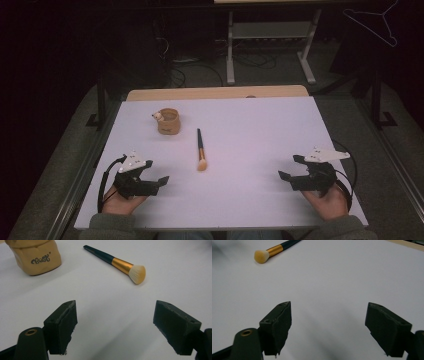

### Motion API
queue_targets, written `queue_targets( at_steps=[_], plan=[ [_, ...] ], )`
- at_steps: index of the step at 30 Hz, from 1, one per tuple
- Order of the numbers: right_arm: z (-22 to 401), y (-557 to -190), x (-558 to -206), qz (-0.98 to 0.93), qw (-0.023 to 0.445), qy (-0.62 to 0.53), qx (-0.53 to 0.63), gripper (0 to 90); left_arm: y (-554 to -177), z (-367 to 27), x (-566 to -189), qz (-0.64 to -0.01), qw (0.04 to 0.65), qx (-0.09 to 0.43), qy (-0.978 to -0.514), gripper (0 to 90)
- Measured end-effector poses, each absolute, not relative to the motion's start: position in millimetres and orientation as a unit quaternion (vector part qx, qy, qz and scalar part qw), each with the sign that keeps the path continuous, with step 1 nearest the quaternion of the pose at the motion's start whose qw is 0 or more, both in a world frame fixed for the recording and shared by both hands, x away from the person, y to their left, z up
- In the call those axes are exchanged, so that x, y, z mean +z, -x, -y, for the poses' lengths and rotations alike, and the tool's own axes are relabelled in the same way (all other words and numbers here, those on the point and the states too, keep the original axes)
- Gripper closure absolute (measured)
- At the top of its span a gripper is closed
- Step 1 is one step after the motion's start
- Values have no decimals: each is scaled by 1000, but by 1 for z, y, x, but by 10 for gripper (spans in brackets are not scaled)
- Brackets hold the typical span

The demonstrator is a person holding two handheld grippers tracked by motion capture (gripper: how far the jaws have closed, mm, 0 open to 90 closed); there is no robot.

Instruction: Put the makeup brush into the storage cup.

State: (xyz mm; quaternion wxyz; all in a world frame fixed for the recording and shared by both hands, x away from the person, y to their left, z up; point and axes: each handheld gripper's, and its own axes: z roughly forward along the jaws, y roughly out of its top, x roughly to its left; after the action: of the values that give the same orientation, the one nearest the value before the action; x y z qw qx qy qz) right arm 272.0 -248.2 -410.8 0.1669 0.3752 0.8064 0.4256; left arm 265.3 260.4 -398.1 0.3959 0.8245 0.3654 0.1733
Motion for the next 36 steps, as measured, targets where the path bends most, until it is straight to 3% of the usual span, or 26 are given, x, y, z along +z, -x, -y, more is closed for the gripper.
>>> queue_targets(
  at_steps=[36],
  plan=[
    [243, -273, -412, -809, 157, -374, 426, 202, -267, -258, -400, -361, 392, 172, -829, 191]
  ],
)
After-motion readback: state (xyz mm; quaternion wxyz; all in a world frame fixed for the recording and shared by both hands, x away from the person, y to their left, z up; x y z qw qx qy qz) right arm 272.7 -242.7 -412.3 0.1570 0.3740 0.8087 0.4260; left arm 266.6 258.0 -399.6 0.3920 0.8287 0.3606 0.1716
